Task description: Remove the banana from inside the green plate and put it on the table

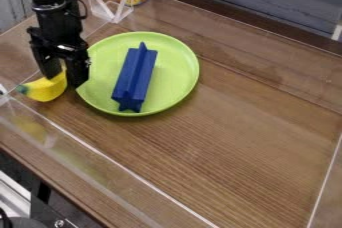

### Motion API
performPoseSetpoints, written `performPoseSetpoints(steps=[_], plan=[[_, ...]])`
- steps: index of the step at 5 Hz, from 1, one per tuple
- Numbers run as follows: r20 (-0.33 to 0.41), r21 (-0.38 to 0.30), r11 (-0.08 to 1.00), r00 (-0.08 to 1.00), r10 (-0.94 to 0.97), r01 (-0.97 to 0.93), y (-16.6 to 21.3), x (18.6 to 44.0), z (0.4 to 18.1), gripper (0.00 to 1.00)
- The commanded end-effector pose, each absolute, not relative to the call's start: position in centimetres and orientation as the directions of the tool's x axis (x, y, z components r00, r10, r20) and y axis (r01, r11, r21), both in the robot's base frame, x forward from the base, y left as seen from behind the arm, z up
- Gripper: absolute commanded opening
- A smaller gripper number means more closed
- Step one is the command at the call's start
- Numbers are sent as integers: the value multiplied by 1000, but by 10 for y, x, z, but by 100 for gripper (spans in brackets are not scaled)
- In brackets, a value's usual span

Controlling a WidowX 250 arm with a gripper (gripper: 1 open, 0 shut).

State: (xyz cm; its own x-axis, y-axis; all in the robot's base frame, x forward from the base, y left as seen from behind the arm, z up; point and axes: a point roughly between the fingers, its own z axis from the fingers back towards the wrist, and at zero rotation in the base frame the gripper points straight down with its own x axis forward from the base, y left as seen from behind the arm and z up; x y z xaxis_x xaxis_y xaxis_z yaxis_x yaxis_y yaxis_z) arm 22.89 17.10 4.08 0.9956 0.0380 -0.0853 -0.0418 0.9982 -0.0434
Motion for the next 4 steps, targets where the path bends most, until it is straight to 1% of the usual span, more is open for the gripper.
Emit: performPoseSetpoints(steps=[1, 3, 4], plan=[[-77, -34, 998, 996, 52, -55, 185, 232, 46, 100], [-85, -44, 993, 991, 105, -109, 209, 223, 64, 100], [-78, -42, 992, 991, 112, -115, 209, 221, 72, 100]])
